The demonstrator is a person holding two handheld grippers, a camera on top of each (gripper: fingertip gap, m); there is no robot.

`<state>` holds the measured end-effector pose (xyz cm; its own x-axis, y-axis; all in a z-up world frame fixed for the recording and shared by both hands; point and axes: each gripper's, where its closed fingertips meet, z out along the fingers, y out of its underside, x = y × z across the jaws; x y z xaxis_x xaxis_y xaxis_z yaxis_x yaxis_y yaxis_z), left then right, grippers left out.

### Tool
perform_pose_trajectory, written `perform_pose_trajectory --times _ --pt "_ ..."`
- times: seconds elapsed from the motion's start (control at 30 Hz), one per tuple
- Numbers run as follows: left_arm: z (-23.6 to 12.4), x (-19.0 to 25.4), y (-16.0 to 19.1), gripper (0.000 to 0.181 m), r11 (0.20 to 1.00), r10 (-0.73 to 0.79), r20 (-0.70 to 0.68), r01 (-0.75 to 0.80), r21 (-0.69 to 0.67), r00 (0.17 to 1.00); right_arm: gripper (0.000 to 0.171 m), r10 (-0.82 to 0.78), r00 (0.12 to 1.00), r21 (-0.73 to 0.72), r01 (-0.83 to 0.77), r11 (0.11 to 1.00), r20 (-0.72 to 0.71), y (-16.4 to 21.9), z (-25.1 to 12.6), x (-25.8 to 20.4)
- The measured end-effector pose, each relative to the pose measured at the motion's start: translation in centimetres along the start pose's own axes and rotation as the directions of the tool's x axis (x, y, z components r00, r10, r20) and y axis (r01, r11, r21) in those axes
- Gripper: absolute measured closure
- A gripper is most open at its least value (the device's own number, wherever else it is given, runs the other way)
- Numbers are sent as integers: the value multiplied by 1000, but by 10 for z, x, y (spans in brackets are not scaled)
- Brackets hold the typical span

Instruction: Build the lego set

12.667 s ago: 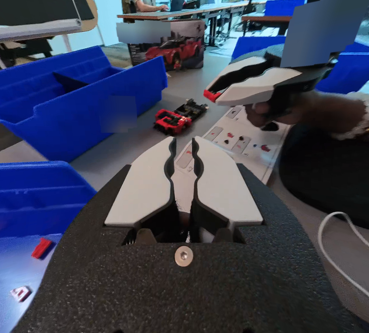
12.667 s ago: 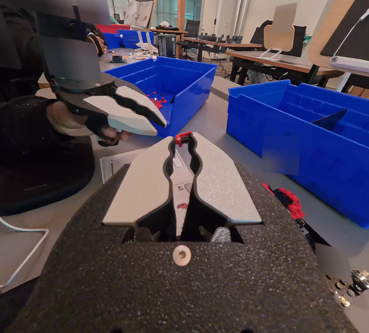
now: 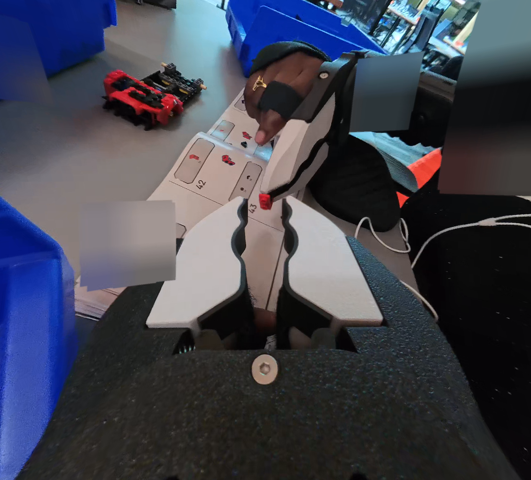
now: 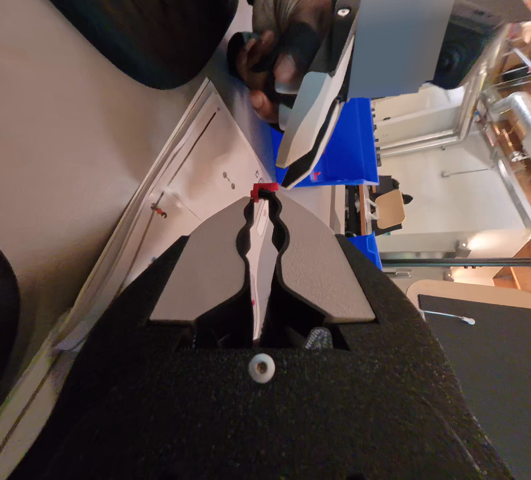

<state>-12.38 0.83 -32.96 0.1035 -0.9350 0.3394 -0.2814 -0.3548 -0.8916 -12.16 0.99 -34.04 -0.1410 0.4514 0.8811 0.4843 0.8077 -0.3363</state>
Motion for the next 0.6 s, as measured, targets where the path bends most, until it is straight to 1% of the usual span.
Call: perform_pose_trajectory --times 0.1,0.13,0.2,0.27,0.37,0.5,0.6 --pt "1 3 4 162 1000 1 -32 -1 -9 999 161 -17 1000 58 17 998 1 -8 1 0" --pt "0 6 3 166 1000 28 -47 -28 -6 999 161 -29 1000 65 29 997 3 -9 2 0" --pt "0 3 5 172 997 78 -19 -78 -21 997 161 -50 999 74 50 996 4 -9 5 0" --pt "-1 0 10 170 994 84 -8 -85 -62 996 161 -68 998 85 67 994 5 -8 7 -1" --pt "0 -1 12 166 993 83 -13 -84 -82 996 161 -76 997 108 76 991 2 -8 8 -1" --pt "2 3 15 174 988 115 -43 -119 -100 992 161 -82 997 133 80 988 5 -9 9 -2" --pt "3 0 18 174 985 115 -21 -117 -123 993 161 -68 997 141 63 988 31 -6 11 -5"
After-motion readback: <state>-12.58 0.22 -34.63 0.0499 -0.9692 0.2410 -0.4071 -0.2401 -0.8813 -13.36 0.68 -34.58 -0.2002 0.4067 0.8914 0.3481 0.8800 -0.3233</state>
